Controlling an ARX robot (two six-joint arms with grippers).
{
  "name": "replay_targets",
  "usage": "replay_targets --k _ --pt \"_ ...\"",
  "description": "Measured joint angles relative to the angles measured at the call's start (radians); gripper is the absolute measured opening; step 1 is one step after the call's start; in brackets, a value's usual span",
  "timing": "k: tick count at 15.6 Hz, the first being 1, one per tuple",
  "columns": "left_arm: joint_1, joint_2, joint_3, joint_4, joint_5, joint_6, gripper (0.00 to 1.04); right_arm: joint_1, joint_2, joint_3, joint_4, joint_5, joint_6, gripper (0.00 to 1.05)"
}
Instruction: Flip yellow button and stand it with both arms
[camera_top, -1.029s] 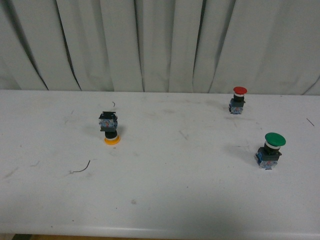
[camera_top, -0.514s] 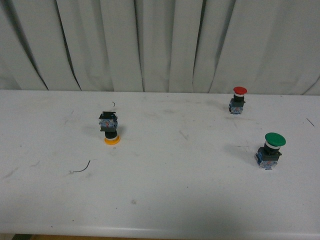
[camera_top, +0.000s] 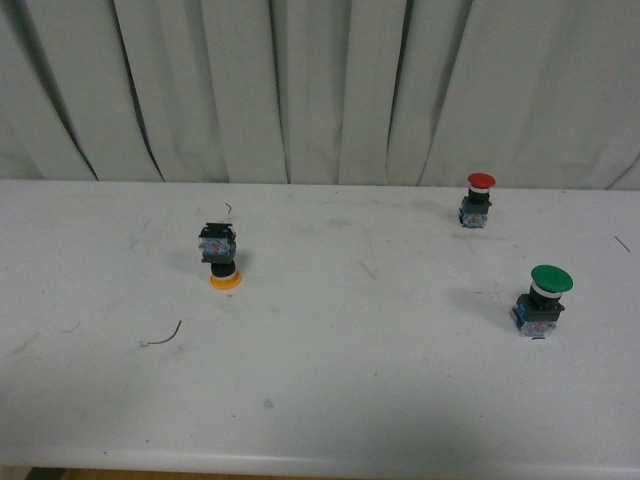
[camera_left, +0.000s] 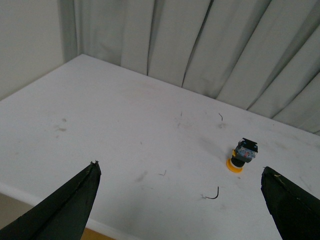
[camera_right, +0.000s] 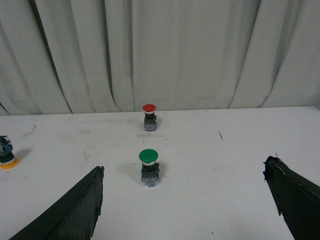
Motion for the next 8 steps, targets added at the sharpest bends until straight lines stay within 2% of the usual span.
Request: replay_targets --k 2,4,8 --pt "-0.010 0.364 0.094 0.300 0.064 0.011 0.98 0.000 0.000 0.000 0.000 0.000 0.000 0.98" --pt "-0.073 0.719 0.290 0.473 0.062 0.038 0.98 0.000 0.000 0.000 0.000 0.000 0.000 0.98" --pt "-0.192 1.268 0.718 0.350 0.046 0.104 0.98 0.000 0.000 0.000 0.000 0.000 0.000 0.98"
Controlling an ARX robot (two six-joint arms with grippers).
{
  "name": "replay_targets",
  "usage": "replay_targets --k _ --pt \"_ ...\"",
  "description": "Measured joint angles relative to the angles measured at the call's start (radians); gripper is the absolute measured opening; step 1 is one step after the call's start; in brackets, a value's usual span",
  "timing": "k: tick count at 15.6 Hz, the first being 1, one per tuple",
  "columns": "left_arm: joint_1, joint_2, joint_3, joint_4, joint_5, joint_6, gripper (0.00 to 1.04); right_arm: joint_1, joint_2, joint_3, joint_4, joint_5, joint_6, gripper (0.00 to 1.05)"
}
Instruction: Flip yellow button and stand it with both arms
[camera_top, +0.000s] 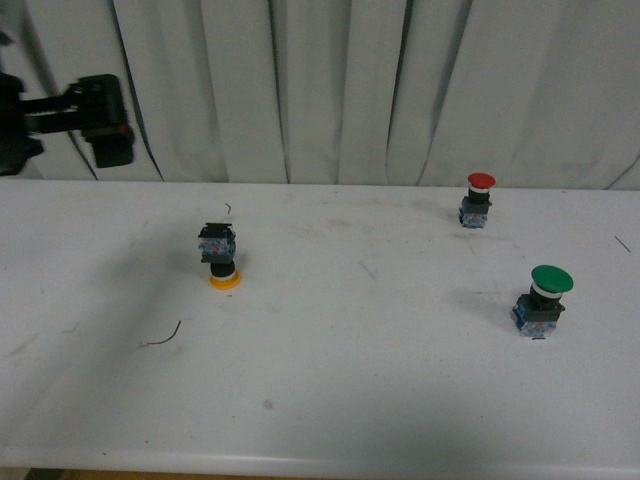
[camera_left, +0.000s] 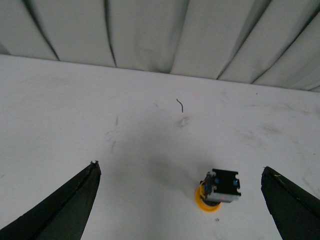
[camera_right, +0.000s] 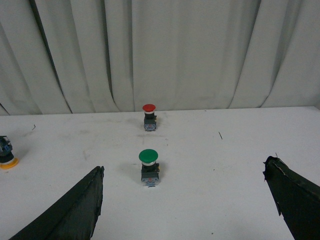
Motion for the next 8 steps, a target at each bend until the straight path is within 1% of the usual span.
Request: replay_targets --k 3,5,7,8 --pt "-0.053 0.215 0.270 -0.126 0.031 0.039 0.98 0.000 0.000 0.000 0.000 0.000 0.000 0.98" --pt "-0.063 0.312 0.369 -0.206 0.041 0.055 0.98 0.000 0.000 0.000 0.000 0.000 0.000 0.98" --pt "-0.063 0.367 0.423 -0.282 0.045 0.068 0.98 0.000 0.000 0.000 0.000 0.000 0.000 0.98" --pt "-0.062 0.379 0.446 -0.332 0.072 0.068 0.98 0.000 0.000 0.000 0.000 0.000 0.000 0.98"
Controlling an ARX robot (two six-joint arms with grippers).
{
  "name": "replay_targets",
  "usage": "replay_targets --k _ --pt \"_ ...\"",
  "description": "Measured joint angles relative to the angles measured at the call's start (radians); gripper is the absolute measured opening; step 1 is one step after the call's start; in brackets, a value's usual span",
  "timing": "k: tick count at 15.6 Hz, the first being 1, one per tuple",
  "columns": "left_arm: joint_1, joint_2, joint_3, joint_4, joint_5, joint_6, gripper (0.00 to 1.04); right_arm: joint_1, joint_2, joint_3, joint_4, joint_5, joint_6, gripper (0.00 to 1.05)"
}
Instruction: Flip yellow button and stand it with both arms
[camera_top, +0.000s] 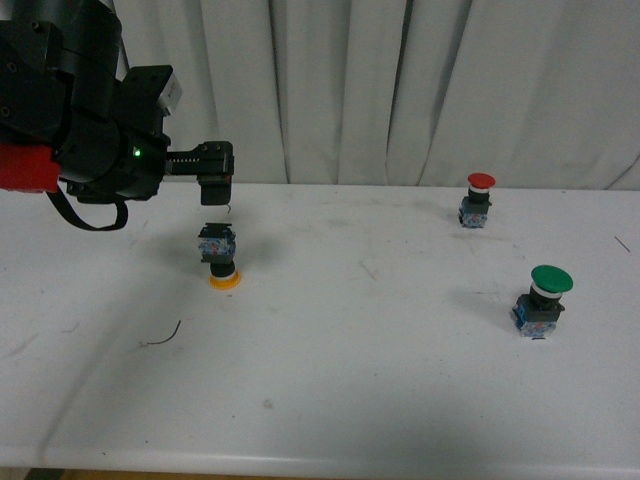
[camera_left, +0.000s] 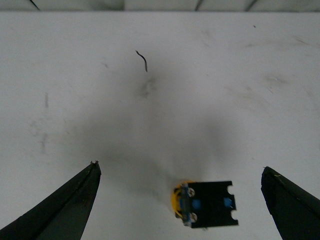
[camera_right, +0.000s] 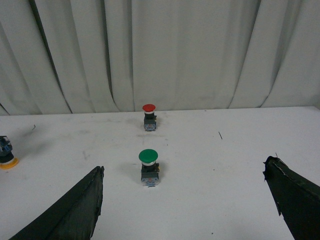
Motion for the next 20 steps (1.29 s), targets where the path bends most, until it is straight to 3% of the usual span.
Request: replay_targets --k 7,20 --pt "-0.031 0.046 0.027 -0.069 0.036 0.013 0.98 0.000 0.000 0.000 0.000 0.000 0.000 0.98" --pt "-0.042 0.120 0.058 -0.092 -0.031 0.042 0.98 0.000 0.000 0.000 0.000 0.000 0.000 0.98"
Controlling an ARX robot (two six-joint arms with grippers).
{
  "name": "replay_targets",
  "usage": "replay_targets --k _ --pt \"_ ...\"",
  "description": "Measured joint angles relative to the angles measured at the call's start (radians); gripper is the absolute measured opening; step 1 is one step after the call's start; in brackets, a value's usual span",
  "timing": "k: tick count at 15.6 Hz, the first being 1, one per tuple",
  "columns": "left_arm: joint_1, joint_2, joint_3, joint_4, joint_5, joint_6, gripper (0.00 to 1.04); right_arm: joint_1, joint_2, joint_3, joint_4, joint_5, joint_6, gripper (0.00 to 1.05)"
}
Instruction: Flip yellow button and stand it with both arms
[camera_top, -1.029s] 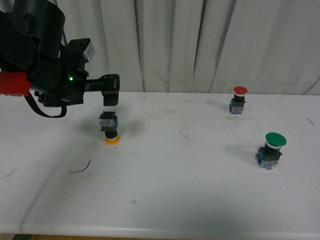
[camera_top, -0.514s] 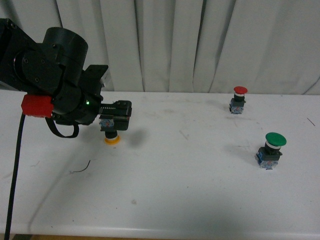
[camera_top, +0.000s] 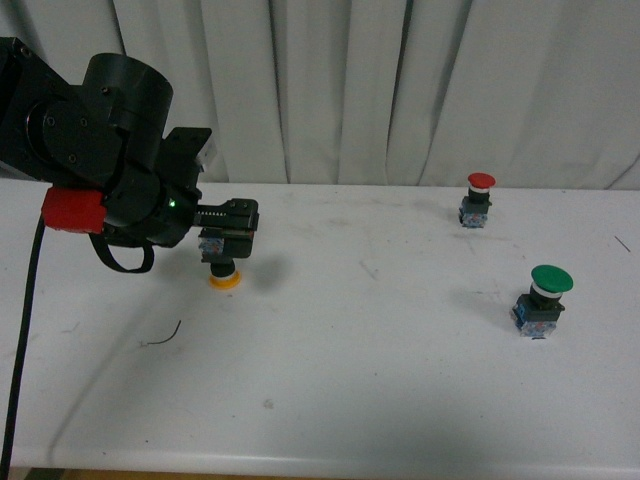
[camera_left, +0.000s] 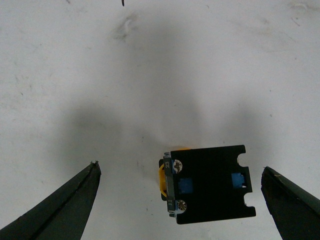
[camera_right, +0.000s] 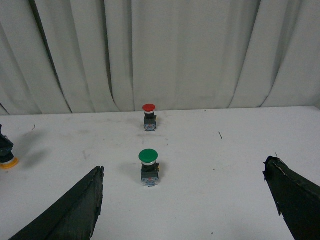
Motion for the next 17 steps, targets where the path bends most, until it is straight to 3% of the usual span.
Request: replay_targets --k 4,5,6,7,8,10,14,17 --pt "-0.004 0.000 0.003 0.005 -0.005 0.000 0.98 0.000 0.000 0.000 0.000 0.000 0.000 0.98" --pt "-0.011 0.000 0.003 0.006 -0.012 0.003 0.79 0.000 0.000 0.000 0.000 0.000 0.000 0.98" --pt "-0.018 0.000 0.003 0.011 -0.019 0.003 0.46 0.000 0.000 0.000 0.000 0.000 0.000 0.98" --pt "-0.021 -0.008 -0.008 0.029 -0.023 0.013 0.36 0.000 0.000 0.000 0.000 0.000 0.000 0.98" --pt "-0.045 -0.122 -0.105 0.101 -0.013 0.012 0.36 0.000 0.000 0.000 0.000 0.000 0.000 0.98" --pt "-0.184 -0.499 -0.373 0.309 0.044 -0.050 0.36 0.000 0.000 0.000 0.000 0.000 0.000 0.98" --pt "-0.210 -0.752 -0.625 0.449 0.111 -0.210 0.36 0.000 0.000 0.000 0.000 0.000 0.000 0.98" --pt "-0.175 -0.788 -0.731 0.631 0.260 -0.393 0.36 0.000 0.000 0.000 0.000 0.000 0.000 0.98"
